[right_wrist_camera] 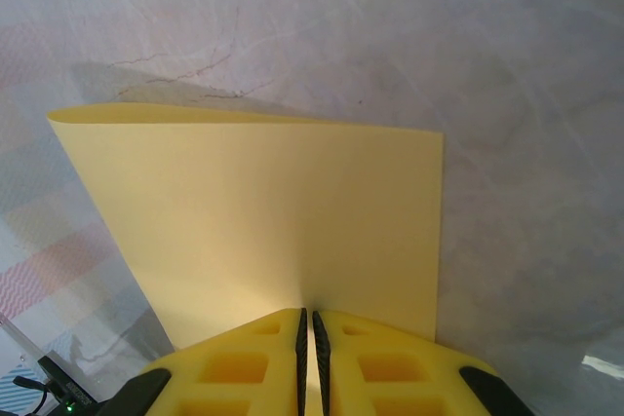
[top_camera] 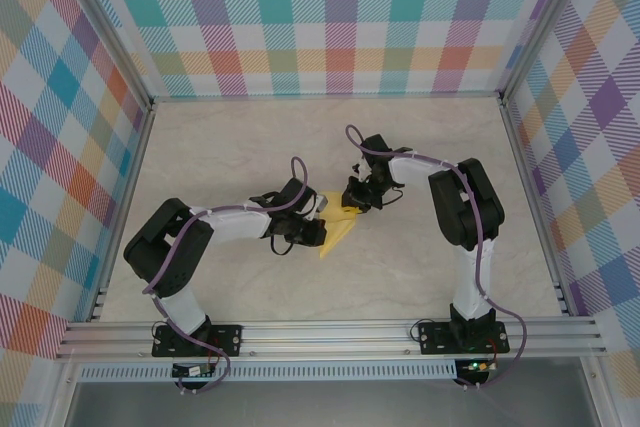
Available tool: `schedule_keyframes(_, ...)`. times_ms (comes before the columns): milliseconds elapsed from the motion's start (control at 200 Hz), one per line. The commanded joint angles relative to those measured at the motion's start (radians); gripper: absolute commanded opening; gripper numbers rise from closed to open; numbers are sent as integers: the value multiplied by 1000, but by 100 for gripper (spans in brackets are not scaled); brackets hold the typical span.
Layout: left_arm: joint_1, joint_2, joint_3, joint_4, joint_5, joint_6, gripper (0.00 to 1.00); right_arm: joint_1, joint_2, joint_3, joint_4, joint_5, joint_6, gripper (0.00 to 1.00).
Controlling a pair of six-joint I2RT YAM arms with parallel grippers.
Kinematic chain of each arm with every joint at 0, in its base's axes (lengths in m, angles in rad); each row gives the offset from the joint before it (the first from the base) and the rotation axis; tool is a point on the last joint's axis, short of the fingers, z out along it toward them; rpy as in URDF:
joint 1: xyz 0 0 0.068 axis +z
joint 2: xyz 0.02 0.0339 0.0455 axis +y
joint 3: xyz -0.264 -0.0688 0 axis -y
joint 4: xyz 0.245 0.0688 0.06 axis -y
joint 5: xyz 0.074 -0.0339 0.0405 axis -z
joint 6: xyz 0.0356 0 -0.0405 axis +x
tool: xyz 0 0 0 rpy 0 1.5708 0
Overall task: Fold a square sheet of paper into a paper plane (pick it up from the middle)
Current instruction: Third fold the triangle at the center of the table.
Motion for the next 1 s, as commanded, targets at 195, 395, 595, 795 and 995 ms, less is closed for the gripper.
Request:
schedule_keyframes(195,15,3,10,-10,-4,1,5,8,43,0,-73,67,-15,15)
schedule_keyframes(395,15,6,7,-16,-11,3,5,8,41,1,-75,70,-13,15)
schedule_keyframes(595,15,15,5,-9,9,3,5,8,36,3,-74,64,-12,16)
schedule_keyframes(795,15,33,11,-3,24,9,5,8,-6,38,-68,18,-14,20)
schedule_keyframes(995,16,38,16,-3,10,10,5,5,-99,76,-93,32,-28,26)
